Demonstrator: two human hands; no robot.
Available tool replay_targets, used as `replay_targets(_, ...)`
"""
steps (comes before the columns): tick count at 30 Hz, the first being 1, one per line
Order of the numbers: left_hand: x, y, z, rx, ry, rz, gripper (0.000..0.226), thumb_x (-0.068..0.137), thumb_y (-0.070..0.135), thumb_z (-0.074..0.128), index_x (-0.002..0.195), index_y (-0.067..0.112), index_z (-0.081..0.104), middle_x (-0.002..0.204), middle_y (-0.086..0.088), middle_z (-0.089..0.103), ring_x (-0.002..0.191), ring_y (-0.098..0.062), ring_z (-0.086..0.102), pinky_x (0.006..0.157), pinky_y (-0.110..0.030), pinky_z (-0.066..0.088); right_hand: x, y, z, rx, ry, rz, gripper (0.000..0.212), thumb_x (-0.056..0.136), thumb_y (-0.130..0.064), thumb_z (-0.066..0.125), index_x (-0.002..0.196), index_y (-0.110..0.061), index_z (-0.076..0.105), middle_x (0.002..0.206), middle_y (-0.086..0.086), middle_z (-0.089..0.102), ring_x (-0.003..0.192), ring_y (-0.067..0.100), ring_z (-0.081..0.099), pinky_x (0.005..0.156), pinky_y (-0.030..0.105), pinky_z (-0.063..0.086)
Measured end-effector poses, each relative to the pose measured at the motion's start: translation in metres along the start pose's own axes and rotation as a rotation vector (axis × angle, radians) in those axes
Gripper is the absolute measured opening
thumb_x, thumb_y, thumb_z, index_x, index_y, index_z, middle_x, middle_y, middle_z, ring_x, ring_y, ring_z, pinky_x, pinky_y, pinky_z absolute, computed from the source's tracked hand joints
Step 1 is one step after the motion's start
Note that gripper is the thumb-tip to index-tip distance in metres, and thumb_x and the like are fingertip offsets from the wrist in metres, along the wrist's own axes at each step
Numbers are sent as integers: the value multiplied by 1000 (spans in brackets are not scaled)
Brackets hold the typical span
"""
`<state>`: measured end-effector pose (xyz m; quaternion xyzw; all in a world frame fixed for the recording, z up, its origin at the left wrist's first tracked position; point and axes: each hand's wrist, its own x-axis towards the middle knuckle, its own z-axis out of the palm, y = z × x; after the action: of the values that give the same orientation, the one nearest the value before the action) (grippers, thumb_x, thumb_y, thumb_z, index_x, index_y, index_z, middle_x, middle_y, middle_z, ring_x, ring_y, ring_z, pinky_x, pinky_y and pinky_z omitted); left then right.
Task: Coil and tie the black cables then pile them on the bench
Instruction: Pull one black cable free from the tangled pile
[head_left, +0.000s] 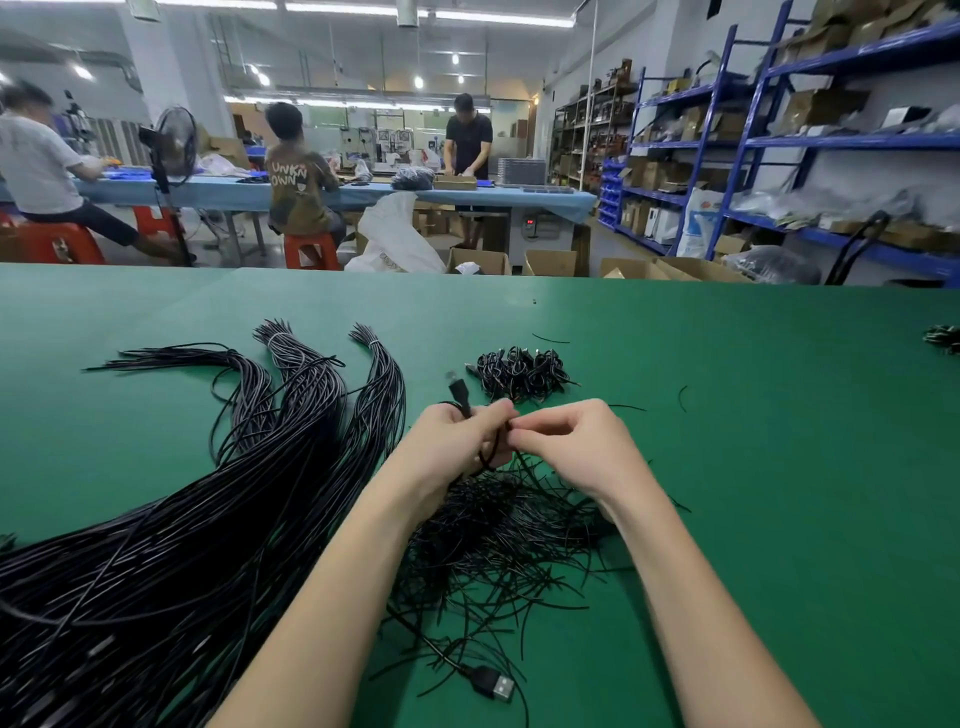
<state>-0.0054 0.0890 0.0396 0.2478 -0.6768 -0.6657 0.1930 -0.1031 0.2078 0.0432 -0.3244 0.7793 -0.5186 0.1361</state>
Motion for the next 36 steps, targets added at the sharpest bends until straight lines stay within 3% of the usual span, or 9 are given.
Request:
replay_targets(3, 0, -3, 4, -49, 49, -9, 25, 93, 24, 70, 93, -1, 73, 82, -21, 62, 59, -18, 58, 46, -17, 35, -3, -1, 9, 60, 28, -4, 8, 77, -16, 83, 79, -24, 81, 67, -5, 76, 62, 2, 71, 67, 16, 57)
replay_targets(6, 0, -6, 4, -66, 52, 4, 19, 95, 22, 68, 85, 5, 71, 75, -20, 63, 57, -18, 53, 50, -22, 31, -3, 0, 12, 150, 2, 16, 9, 78, -6, 83, 81, -13, 77, 71, 8, 77, 71, 24, 78, 73, 33, 64)
replay_targets(10, 2, -5, 1, -117, 22, 51, 26, 104, 16, 53, 83, 8, 65, 57, 2, 59, 52, -10, 59, 51, -17, 47, -1, 2, -11, 385, -124, 70, 14, 84, -10, 83, 91, -3, 73, 81, 12, 78, 72, 19, 77, 59, 20, 58)
replay_targets(13, 1, -4, -1, -173, -156, 51, 28, 107, 18, 46, 80, 12, 54, 54, 7, 36, 50, -12, 44, 52, -20, 42, 2, 7, -21, 273, 30, 33, 23, 87, -38, 79, 98, -18, 74, 88, -5, 77, 72, 6, 72, 60, 19, 54)
replay_targets(17, -11, -3, 3, -154, -532, 36, 28, 104, 18, 48, 76, 15, 51, 57, 6, 25, 50, -11, 24, 50, -22, 26, -1, 0, -15, 328, -271, -107, 40, 84, -60, 73, 116, -37, 72, 119, -14, 74, 109, 1, 68, 85, 22, 55)
replay_targets(21, -18, -2, 7, -42, -657, 80, 17, 95, 9, 49, 79, 13, 50, 58, 1, 22, 51, -13, 21, 50, -22, 25, -4, -6, -8, 245, -364, -230, 11, 91, -35, 76, 93, -24, 77, 82, -6, 74, 59, 6, 59, 51, 15, 44)
replay_targets(26, -15, -2, 1, -4, -533, 59, 24, 104, 19, 50, 81, 12, 51, 60, 4, 30, 55, -12, 38, 59, -22, 35, -1, -1, -11, 11, -58, -213, 33, 91, -48, 72, 69, -24, 68, 63, -7, 70, 54, 10, 57, 63, 25, 48)
replay_targets(29, -11, -4, 1, 83, -445, 100, 28, 109, 25, 40, 84, 14, 47, 63, 3, 36, 59, -10, 46, 60, -18, 39, 4, 3, -9, -88, 70, -201, 37, 90, -56, 69, 71, -24, 68, 56, -15, 61, 49, 4, 45, 51, 17, 37)
replay_targets(36, -2, -9, 6, -121, -255, 40, 29, 108, 25, 41, 95, 6, 60, 83, -4, 58, 96, -19, 59, 87, -37, 53, 3, 10, -13, 234, -114, -89, 3, 93, -24, 75, 92, -23, 78, 80, -10, 77, 59, 5, 62, 61, 18, 51)
